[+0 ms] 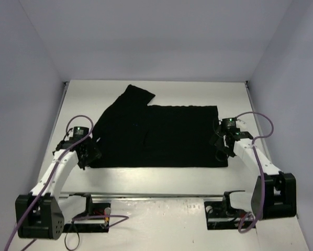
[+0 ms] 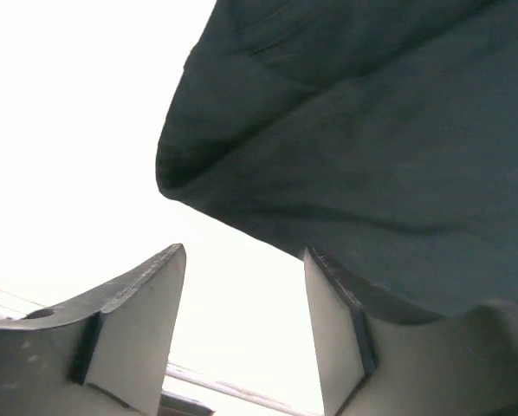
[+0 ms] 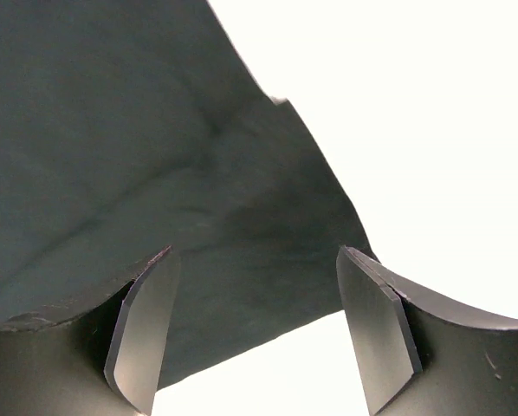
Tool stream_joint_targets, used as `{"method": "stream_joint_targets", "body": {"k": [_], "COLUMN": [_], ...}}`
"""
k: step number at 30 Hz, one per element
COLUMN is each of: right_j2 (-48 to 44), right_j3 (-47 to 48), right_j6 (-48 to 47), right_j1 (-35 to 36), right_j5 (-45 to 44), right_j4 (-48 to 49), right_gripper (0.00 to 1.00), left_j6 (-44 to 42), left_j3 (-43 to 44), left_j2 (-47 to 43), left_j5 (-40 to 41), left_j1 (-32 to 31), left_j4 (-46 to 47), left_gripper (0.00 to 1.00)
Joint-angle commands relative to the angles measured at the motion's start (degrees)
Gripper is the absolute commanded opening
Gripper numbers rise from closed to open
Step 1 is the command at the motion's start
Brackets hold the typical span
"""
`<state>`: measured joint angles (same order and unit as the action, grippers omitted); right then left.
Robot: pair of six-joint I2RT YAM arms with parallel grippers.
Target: Fold and stack the t-shirts
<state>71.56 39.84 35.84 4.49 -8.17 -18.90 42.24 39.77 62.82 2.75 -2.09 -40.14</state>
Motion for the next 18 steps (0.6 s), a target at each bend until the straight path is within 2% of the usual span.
{"method": "stream_joint_targets", "body": {"k": [1, 8, 13, 18], "right_j2": [-1.3, 15.9, 23.8, 28.0], "right_j3": [10.5, 22.0, 23.1, 21.0], "right_j6": [-3.3, -13.2, -15.9, -15.1], "right_j1": [0.7, 3.2, 3.7, 4.1], "right_j5": [-1.0, 2.6, 4.4, 2.6], "right_j4": [-0.6, 0.0, 5.0, 9.6], "right_gripper": [0.71, 0.71, 0.71, 0.71], "left_j6": [-1.6, -10.8, -11.8, -12.1], "left_j3": [10.4, 24.7, 26.7, 28.3], "left_j2": [-1.6, 14.7, 26.5, 35.5], "left_j5": [-2.6, -4.2, -3.4, -0.1], "left_j1": [-0.9, -7.6, -8.0, -7.4], "left_j4": [-1.2, 1.6, 9.6, 11.3], "left_gripper": [0.56, 0.57, 0.57, 0.57]}}
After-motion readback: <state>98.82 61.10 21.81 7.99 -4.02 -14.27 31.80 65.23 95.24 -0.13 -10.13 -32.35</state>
